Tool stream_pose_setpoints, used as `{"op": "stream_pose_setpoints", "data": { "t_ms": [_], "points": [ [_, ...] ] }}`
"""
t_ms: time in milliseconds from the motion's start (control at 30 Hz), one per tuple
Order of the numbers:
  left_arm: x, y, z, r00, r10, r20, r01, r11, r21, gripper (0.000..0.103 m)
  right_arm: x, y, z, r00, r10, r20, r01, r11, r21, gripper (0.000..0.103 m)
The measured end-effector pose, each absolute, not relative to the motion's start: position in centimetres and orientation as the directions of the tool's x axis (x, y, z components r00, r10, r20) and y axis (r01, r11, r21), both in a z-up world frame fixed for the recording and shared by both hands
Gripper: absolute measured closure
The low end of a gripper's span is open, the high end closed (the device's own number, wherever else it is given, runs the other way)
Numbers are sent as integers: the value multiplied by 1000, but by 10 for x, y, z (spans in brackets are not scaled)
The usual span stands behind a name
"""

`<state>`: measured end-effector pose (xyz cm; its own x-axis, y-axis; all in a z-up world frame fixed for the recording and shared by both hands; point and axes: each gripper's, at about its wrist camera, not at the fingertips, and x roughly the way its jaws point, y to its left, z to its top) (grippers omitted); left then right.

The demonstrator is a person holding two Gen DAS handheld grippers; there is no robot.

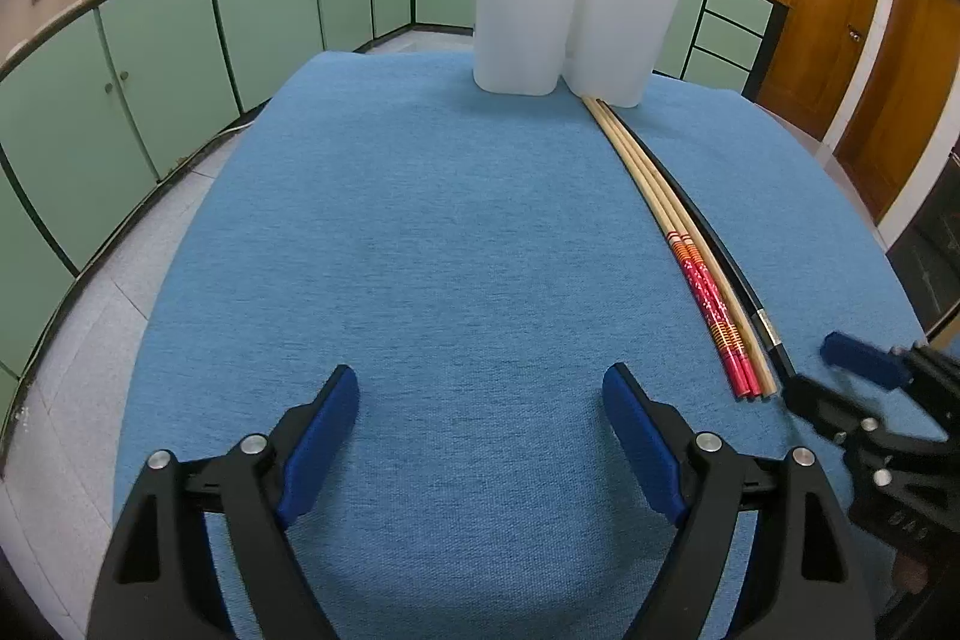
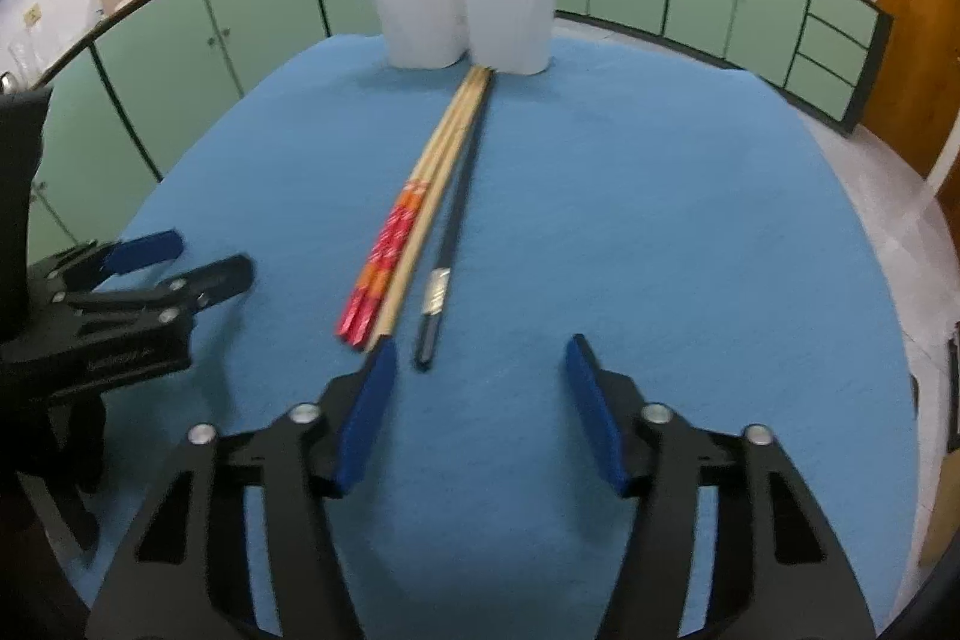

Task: Organize utensils
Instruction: 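Grasp the black chopstick with the right tool while the left tool grasps a red-patterned chopstick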

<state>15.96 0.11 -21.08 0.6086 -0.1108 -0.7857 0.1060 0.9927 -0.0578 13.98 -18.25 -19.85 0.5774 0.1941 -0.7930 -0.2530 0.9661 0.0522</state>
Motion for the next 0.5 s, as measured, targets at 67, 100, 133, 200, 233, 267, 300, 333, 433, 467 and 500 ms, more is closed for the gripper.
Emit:
{"op": "stream_pose_setpoints", "data": {
  "t_ms": [67, 100, 133, 200, 233, 267, 300, 333, 433, 467, 500],
  "points": [
    [160, 2, -211, 608, -110, -786, 107, 993, -57, 21, 139, -177, -199, 586, 187, -789, -262, 964, 34, 64],
    [160, 1, -211, 608, -108, -787, 107, 993, -54, 21, 139, -177, -198, 586, 192, -787, -264, 964, 37, 69],
    [160, 1, -211, 607, -107, -787, 107, 993, -52, 21, 141, -176, -198, 585, 195, -787, -263, 964, 44, 72],
    [160, 0, -210, 607, -102, -788, 107, 993, -46, 21, 141, -174, -199, 582, 201, -788, -268, 962, 48, 81],
    [160, 0, -210, 607, -100, -788, 108, 993, -43, 21, 141, -173, -199, 583, 199, -788, -270, 962, 43, 82],
    [161, 1, -211, 607, -100, -788, 109, 993, -42, 21, 142, -172, -199, 583, 198, -788, -271, 962, 41, 83],
    [161, 1, -211, 607, -100, -789, 109, 993, -42, 21, 143, -170, -199, 582, 199, -788, -274, 961, 40, 86],
    [161, 1, -211, 607, -101, -789, 109, 993, -43, 21, 143, -169, -199, 581, 199, -789, -277, 960, 38, 89],
    [161, -1, -209, 604, -122, -788, 113, 991, -67, 21, 143, -165, -199, 580, 196, -791, -284, 958, 30, 96],
    [161, -3, -208, 602, -133, -787, 118, 990, -77, 21, 142, -167, -198, 579, 198, -791, -285, 958, 31, 96],
    [160, -5, -207, 600, -146, -786, 127, 988, -87, 21, 142, -169, -198, 579, 198, -791, -280, 959, 35, 96]
  ]
}}
